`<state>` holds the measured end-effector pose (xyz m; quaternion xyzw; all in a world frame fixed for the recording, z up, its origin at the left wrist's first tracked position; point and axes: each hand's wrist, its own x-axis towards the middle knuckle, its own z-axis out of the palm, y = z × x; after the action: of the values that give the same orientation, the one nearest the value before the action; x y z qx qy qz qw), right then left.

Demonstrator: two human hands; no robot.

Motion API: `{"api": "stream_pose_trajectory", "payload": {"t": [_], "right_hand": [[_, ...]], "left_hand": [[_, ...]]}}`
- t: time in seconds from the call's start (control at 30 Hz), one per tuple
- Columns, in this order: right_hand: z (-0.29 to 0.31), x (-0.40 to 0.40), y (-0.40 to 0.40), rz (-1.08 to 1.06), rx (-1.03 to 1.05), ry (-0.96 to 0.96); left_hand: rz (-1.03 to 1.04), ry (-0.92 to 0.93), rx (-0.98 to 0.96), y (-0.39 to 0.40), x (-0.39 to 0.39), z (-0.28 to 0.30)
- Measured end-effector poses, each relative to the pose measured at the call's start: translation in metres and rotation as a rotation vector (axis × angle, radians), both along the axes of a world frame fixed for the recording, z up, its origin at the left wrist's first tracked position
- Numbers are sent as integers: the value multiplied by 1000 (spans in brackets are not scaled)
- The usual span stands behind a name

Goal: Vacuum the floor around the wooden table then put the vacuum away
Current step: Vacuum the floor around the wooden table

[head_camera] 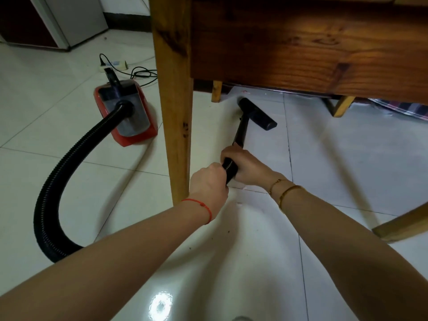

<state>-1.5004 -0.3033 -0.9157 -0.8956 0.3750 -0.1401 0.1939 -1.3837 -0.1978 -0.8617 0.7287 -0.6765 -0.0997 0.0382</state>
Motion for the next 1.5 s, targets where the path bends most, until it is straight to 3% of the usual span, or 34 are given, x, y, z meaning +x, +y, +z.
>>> {"api": "stream_pose_trajectory", "payload": {"t": [0.17, 0.53, 0.77, 1.1, 1.33, 1.5], "right_hand": [[4, -23, -21, -130, 77, 124], [0, -90, -13, -338, 42, 141], [-3, -110, 26, -371, -88, 48], [13, -35, 105, -374, -69, -78], [42, 30, 158, -367, -16, -70], [59, 56, 181, -361, -91, -23]], "left_hand": [[-18, -16, 3, -32, -24, -8], [-124, -47, -8, -47, -82, -13], [-218, -72, -20, -22, -94, -7], [-259, -176, 0, 52, -18, 23], [-239, -240, -2, 102, 45, 57], [-231, -283, 7, 124, 71, 77]]}}
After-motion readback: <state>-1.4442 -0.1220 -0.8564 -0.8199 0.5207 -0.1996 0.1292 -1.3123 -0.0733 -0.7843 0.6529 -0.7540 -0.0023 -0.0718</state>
